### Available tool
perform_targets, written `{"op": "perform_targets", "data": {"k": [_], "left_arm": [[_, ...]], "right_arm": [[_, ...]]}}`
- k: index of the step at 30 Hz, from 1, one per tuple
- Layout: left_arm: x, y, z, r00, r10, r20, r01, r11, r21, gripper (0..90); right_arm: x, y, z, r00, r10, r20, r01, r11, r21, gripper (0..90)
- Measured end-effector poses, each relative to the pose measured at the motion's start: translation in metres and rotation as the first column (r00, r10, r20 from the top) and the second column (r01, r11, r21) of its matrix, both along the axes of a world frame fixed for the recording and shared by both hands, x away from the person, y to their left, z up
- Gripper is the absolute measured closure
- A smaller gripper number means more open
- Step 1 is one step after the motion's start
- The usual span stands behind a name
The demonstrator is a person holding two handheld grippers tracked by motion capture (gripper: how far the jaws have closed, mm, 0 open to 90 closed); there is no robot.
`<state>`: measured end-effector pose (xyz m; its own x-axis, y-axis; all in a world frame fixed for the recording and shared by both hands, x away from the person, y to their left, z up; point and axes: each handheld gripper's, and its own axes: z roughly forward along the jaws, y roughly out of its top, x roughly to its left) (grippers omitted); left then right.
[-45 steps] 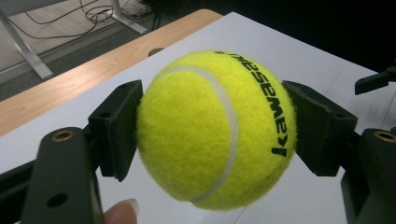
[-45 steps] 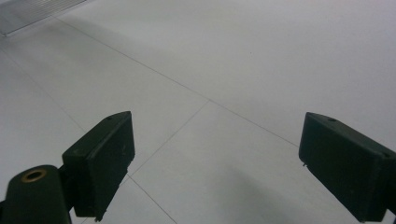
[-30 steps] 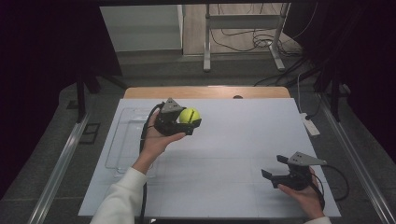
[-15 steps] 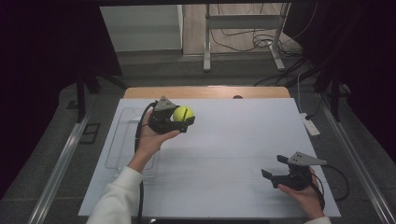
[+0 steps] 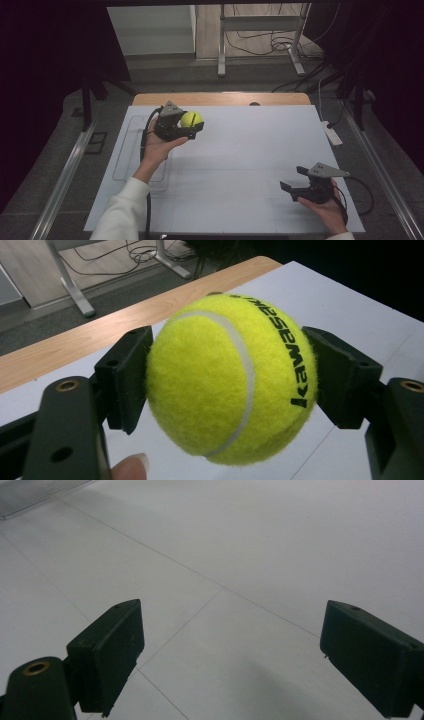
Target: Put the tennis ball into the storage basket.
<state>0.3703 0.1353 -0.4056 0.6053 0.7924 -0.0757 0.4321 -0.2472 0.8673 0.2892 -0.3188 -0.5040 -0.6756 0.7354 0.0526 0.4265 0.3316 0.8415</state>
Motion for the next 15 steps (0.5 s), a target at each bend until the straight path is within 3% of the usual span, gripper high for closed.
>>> {"op": "perform_targets", "data": {"k": [15], "left_arm": [[0.009, 0.015, -0.002, 0.9986, 0.05, -0.015, -0.05, 0.9987, -0.004, 25.9]], "right_arm": [[0.0, 0.0, 0.0, 1.0, -0.001, 0.001, 0.001, 1.0, 0.0, 10.5]]}}
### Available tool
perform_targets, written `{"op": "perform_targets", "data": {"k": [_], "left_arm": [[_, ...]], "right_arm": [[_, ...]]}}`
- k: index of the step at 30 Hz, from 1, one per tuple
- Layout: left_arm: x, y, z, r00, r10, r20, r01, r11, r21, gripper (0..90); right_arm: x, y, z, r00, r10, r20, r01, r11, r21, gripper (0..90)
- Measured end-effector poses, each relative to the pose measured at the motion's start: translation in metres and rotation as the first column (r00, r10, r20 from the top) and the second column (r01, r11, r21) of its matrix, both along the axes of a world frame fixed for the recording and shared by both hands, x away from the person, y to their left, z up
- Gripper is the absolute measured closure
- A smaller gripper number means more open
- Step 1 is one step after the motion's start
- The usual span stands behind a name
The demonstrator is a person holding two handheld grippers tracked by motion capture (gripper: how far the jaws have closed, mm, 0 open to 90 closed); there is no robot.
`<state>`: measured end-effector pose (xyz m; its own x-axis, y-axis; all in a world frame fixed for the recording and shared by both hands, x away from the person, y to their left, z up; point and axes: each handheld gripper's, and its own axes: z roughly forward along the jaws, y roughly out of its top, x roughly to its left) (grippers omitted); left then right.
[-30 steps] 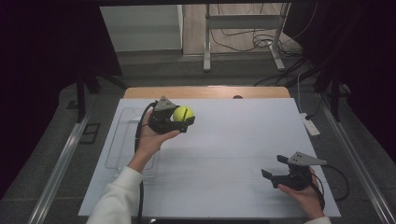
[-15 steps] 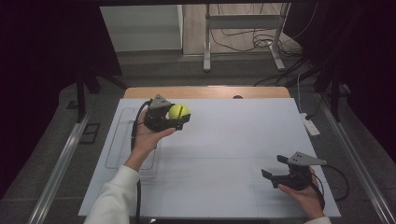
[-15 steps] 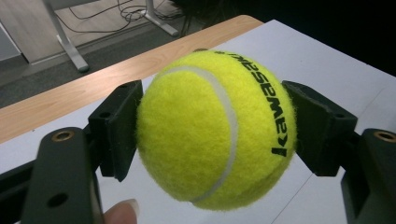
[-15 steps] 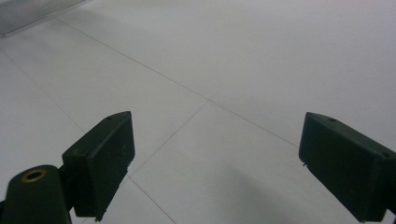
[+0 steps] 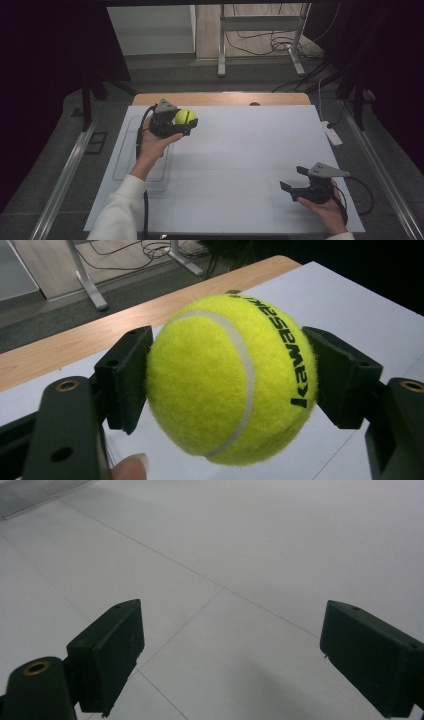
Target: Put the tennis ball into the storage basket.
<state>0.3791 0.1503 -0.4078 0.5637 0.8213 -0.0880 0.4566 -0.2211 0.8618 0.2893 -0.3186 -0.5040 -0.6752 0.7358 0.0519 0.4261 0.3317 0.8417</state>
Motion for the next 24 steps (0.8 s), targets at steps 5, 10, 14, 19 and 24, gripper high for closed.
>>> {"op": "perform_targets", "data": {"k": [5, 10, 14, 19, 24], "left_arm": [[0.002, 0.004, 0.0, 0.9999, 0.012, -0.001, -0.012, 0.9999, 0.002, 26.0], [0.004, 0.006, -0.001, 0.9997, 0.022, -0.006, -0.022, 0.9997, 0.008, 26.0], [0.005, 0.009, -0.001, 0.9994, 0.033, -0.008, -0.033, 0.9995, 0.005, 25.9], [0.006, 0.014, -0.002, 0.9988, 0.049, -0.01, -0.049, 0.9988, 0.007, 25.9], [0.008, 0.018, -0.001, 0.9982, 0.059, -0.016, -0.058, 0.9983, 0.007, 25.9]], "right_arm": [[0.0, 0.0, 0.0, 1.0, 0.0, -0.001, 0.0, 1.0, 0.001, 10.5], [0.0, 0.0, 0.0, 1.0, 0.0, 0.0, 0.0, 1.0, 0.001, 10.5], [0.0, 0.0, 0.0, 1.0, -0.001, 0.0, 0.001, 1.0, 0.001, 10.5], [0.0, 0.0, 0.0, 1.0, -0.001, 0.0, 0.001, 1.0, 0.0, 10.6], [0.0, 0.0, 0.0, 1.0, -0.002, 0.0, 0.002, 1.0, 0.0, 10.5]]}}
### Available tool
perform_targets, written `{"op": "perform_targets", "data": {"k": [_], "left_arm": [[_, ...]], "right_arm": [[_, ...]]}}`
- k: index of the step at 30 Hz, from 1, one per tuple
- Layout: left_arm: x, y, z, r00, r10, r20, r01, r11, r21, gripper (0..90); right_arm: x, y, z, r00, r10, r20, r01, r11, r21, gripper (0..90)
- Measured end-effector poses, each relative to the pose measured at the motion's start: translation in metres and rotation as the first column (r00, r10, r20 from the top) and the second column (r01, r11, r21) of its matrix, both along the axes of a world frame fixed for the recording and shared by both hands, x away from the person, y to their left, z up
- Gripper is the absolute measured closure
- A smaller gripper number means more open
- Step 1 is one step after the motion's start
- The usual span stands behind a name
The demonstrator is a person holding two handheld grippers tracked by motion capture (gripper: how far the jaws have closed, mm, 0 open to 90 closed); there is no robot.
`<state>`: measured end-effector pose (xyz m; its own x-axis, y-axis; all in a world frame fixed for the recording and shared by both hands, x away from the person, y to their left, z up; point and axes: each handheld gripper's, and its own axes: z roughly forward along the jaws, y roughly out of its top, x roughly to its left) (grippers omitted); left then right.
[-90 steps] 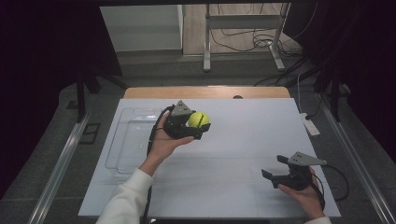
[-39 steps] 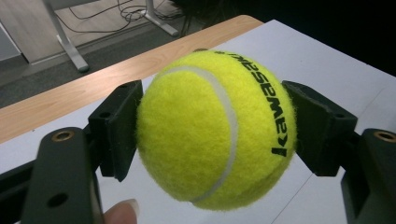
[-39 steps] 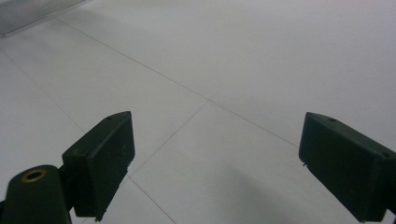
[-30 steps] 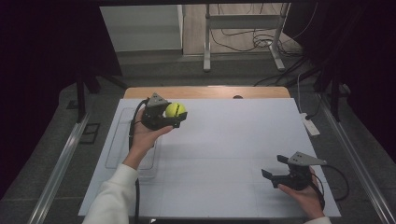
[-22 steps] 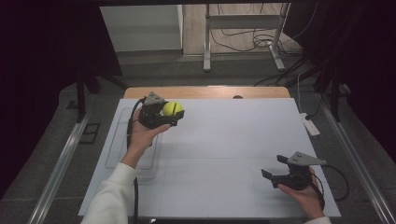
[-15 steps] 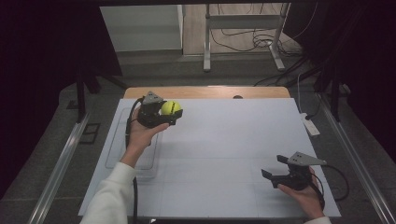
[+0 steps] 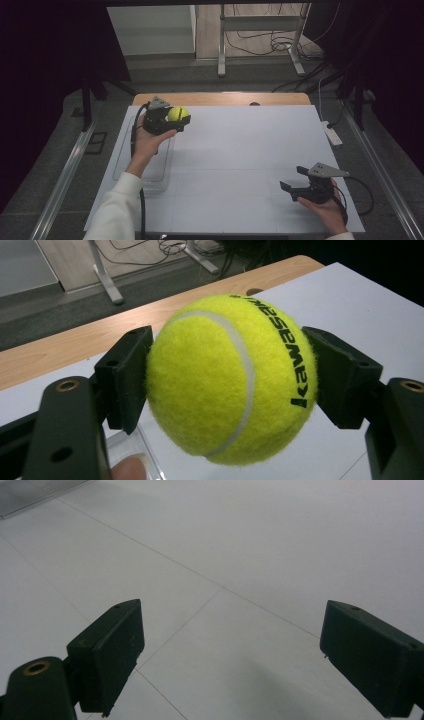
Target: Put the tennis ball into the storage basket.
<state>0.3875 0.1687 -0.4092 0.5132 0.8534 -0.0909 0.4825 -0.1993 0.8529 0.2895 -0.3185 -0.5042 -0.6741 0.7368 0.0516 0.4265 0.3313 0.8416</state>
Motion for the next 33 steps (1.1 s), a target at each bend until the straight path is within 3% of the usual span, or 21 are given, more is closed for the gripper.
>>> {"op": "perform_targets", "data": {"k": [15, 33], "left_arm": [[0.008, 0.017, -0.005, 0.9982, 0.053, -0.026, -0.053, 0.9986, 0.003, 25.9], [0.007, 0.033, -0.001, 0.9958, 0.09, -0.019, -0.09, 0.9959, 0.01, 25.9]], "right_arm": [[0.0, 0.0, 0.0, 1.0, -0.002, -0.003, 0.002, 1.0, -0.002, 10.6], [0.0, 0.0, -0.001, 1.0, -0.004, -0.004, 0.004, 1.0, -0.001, 10.5]]}}
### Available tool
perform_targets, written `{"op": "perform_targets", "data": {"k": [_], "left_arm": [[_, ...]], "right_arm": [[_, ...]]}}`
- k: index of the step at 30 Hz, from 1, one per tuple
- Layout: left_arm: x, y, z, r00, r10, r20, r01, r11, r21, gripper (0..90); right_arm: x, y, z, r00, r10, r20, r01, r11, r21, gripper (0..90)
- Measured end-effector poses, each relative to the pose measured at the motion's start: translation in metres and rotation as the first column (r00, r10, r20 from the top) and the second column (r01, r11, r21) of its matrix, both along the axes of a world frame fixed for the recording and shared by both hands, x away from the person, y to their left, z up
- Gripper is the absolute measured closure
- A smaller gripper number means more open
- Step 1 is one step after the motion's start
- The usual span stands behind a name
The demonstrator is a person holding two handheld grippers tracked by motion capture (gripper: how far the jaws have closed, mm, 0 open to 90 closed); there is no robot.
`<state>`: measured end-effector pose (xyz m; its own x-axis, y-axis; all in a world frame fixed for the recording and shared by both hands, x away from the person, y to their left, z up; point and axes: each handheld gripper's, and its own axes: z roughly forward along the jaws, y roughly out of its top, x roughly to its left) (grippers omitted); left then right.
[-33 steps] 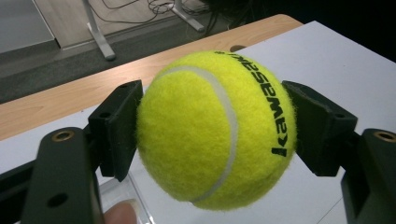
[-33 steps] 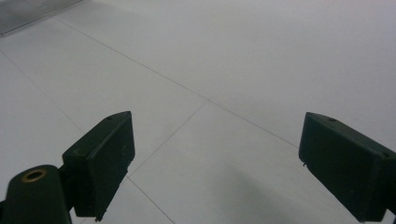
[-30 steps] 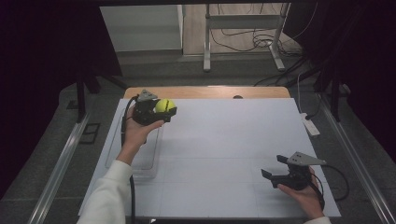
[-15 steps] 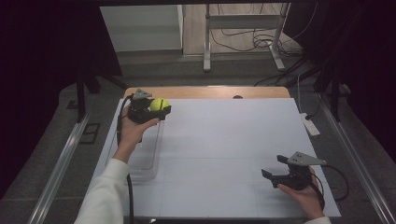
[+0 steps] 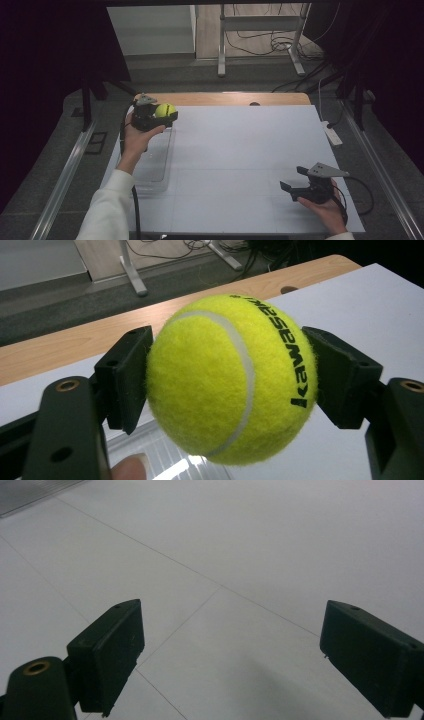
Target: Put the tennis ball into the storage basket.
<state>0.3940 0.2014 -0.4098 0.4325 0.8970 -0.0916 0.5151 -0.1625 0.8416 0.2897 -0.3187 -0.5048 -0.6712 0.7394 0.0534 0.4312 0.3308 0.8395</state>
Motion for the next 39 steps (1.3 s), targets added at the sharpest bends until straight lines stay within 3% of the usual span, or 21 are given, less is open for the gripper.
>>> {"op": "perform_targets", "data": {"k": [20, 39], "left_arm": [[-0.002, 0.022, 0.003, 0.9988, 0.049, 0.002, -0.049, 0.9986, 0.017, 25.9], [0.004, 0.045, -0.011, 0.9932, 0.111, -0.034, -0.11, 0.9933, 0.037, 25.9]], "right_arm": [[0.0, 0.0, 0.0, 1.0, -0.001, 0.003, 0.001, 1.0, -0.002, 10.6], [0.0, 0.0, 0.0, 1.0, -0.003, 0.0, 0.003, 1.0, -0.001, 10.6]]}}
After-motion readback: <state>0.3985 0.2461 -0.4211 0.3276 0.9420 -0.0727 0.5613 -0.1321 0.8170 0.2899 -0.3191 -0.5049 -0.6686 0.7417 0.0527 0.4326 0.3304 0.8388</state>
